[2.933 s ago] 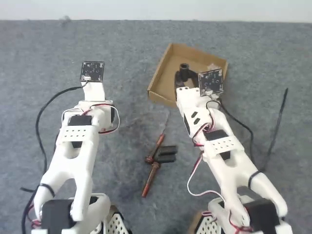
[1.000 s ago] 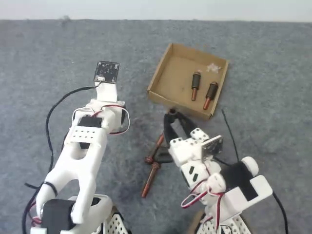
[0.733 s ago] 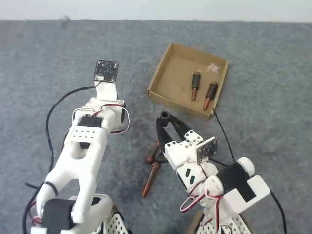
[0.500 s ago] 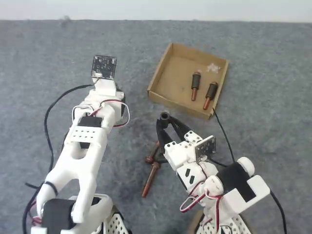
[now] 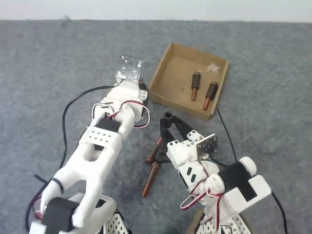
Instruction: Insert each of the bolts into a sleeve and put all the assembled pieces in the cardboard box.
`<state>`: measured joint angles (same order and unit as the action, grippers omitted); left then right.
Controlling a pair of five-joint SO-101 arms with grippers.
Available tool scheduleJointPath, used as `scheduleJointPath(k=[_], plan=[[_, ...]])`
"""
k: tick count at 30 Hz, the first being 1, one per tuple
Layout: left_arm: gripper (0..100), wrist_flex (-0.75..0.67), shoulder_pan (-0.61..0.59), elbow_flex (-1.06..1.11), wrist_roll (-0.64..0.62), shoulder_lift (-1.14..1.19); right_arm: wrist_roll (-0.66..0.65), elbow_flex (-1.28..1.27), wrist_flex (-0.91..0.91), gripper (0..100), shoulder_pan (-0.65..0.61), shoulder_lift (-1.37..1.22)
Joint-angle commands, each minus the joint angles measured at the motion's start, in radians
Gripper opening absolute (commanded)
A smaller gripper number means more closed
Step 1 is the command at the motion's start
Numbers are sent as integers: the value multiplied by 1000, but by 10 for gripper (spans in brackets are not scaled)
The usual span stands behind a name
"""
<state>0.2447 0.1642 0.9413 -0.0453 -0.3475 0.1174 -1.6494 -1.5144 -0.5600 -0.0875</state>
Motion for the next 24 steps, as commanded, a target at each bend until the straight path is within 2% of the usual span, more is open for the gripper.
scheduleJointPath(k=[1, 8, 15, 17, 21, 24], plan=[[12, -51, 20, -16, -9, -40, 14, -20, -1, 6, 15, 2], [12, -78, 34, -10, -9, -172, 14, -20, 1, 6, 15, 2], [12, -77, 137, 25, -15, -199, 14, -20, 31, 6, 15, 2], [12, -69, 150, 25, -69, -199, 12, -20, 41, 6, 13, 4], [12, -43, 149, 22, -258, -222, 11, -20, 41, 6, 13, 4], [12, -40, 147, 42, -334, -290, 11, -20, 42, 6, 13, 4]])
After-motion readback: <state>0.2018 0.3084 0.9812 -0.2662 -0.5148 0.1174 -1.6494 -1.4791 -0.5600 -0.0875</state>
